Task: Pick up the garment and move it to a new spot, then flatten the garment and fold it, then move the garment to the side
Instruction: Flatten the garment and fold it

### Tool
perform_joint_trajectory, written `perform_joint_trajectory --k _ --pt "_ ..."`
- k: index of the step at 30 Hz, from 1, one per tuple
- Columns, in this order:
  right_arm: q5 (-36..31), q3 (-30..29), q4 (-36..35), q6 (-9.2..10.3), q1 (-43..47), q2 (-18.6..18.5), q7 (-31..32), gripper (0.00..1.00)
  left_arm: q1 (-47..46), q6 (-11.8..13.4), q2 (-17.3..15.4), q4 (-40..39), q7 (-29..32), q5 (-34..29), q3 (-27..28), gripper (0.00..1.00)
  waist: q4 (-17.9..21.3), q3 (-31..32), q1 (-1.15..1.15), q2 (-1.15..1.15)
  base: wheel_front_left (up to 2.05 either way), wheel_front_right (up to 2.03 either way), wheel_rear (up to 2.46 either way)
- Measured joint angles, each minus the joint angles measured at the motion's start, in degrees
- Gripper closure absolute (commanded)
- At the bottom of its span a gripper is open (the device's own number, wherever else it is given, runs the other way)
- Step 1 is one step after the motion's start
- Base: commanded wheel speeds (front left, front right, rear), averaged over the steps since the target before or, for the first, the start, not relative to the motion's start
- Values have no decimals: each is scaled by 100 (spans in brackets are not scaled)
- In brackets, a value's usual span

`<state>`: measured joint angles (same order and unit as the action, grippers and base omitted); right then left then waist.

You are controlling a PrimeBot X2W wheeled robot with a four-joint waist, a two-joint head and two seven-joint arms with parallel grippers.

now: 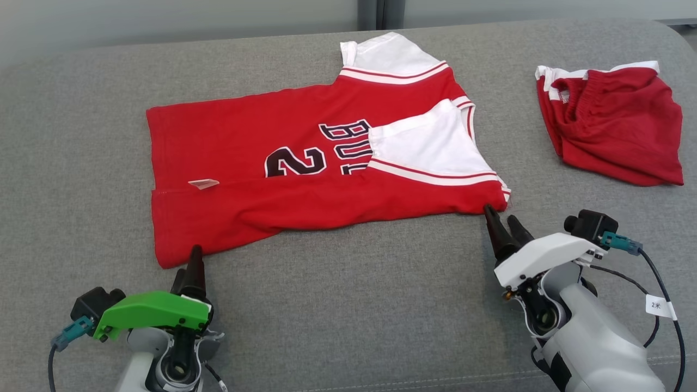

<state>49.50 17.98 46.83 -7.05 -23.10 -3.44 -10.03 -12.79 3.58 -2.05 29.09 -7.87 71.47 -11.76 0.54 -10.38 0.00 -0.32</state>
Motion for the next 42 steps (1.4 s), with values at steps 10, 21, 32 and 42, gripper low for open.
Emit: perform_joint_trajectory --k 10,21,32,42 --pt "9 146 144 -1 -322 -3 101 0 -164 67 -2 -76 -99 265 -137 0 -92 -172 0 0 0 0 0" --pt "144 267 318 -1 -559 -13 109 0 -364 152 0 -14 -348 461 -114 8 -109 -290 0 0 0 0 0" --pt "401 469 356 -1 -726 -19 129 38 -548 177 2 20 -497 592 -126 89 -103 -373 0 0 0 0 0" --pt "393 594 455 -1 -872 -16 -37 100 -632 176 9 58 -589 587 -120 100 -121 -396 0 0 0 0 0"
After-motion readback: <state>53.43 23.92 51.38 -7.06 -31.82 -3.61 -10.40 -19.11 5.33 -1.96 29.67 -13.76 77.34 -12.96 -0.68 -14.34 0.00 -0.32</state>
